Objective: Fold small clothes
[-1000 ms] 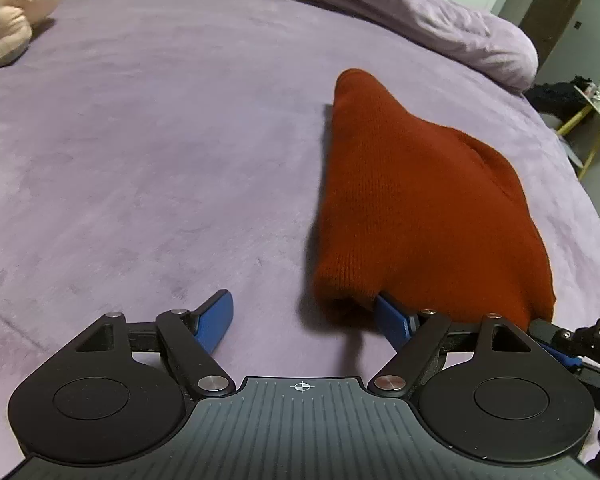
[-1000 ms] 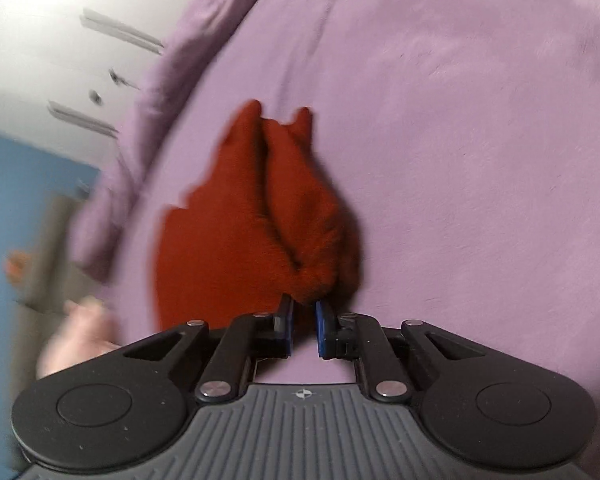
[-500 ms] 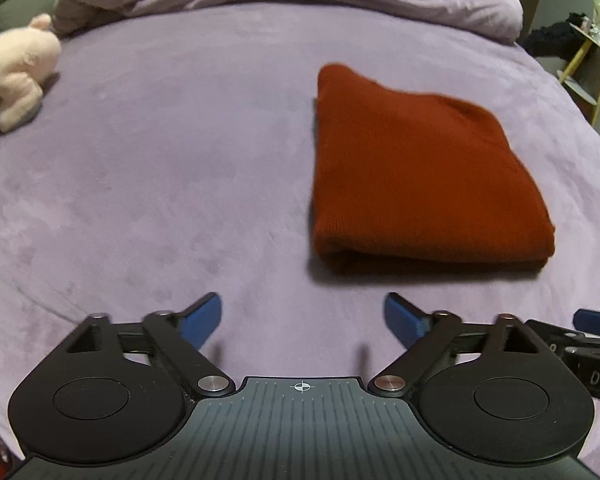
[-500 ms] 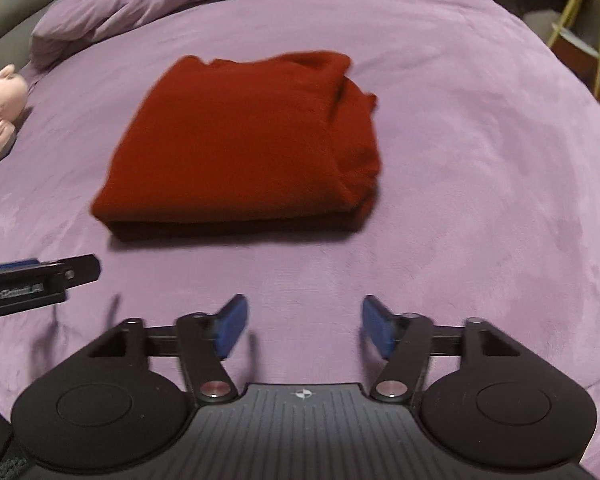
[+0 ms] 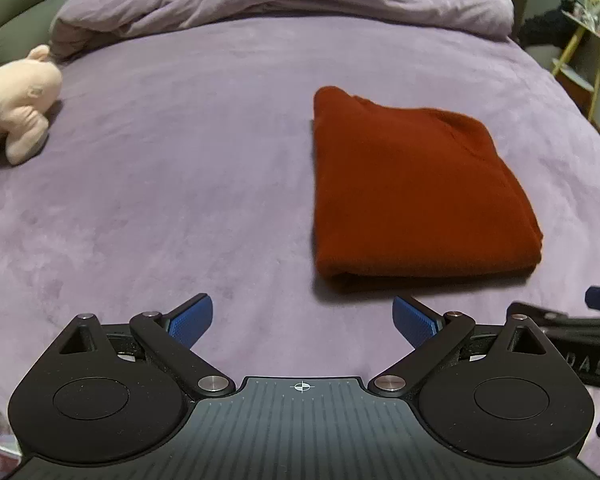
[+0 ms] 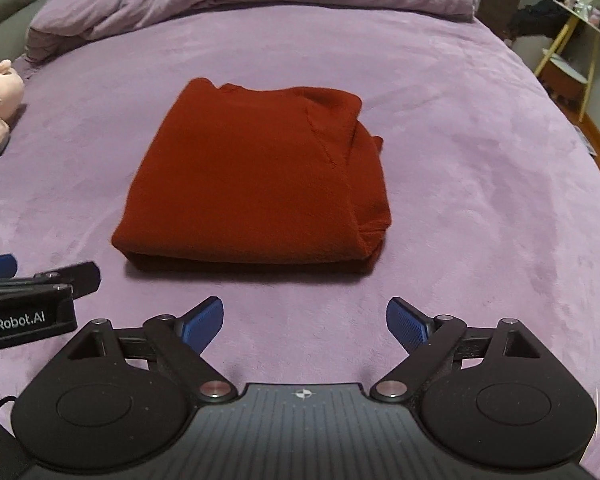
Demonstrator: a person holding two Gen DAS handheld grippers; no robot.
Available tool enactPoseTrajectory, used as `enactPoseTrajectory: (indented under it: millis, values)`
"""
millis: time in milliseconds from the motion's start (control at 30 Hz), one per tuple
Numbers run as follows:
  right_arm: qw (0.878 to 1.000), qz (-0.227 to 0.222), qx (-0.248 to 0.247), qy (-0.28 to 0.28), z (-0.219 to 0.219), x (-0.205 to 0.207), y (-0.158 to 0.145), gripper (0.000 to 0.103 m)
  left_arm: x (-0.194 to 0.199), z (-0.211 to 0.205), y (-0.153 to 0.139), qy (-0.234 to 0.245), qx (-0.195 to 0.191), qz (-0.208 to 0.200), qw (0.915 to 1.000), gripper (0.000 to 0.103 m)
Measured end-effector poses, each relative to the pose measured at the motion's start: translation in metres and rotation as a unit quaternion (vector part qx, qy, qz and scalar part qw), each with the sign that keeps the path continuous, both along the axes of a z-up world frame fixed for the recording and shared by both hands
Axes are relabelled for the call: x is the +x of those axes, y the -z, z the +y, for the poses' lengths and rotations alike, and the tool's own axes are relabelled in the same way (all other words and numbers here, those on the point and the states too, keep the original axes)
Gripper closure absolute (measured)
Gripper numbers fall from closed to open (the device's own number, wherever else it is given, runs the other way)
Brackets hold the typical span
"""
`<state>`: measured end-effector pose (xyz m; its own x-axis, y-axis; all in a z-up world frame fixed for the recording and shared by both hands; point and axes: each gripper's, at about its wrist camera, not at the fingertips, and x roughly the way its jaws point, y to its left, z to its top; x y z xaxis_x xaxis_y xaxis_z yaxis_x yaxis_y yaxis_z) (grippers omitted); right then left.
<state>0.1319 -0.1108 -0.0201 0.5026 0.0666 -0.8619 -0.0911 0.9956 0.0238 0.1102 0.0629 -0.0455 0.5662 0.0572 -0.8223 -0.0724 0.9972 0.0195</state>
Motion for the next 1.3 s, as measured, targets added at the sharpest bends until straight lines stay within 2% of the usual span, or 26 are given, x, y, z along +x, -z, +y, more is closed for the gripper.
enactPoseTrajectory:
  millis: [400, 1300]
  values:
    - [1.0, 0.005, -0.007, 0.016, 0.0008, -0.0004, -0.0038, 0.014, -0.0004, 0.0019, 0.0021, -0.005, -0.017, 0.008, 0.9998, 0.003]
    - [1.0, 0.012, -0.002, 0.025, -0.0038, -0.0008, -0.006, 0.014, -0.0016, -0.0047, -0.0021, 0.005, -0.012, 0.012, 0.9998, 0.003]
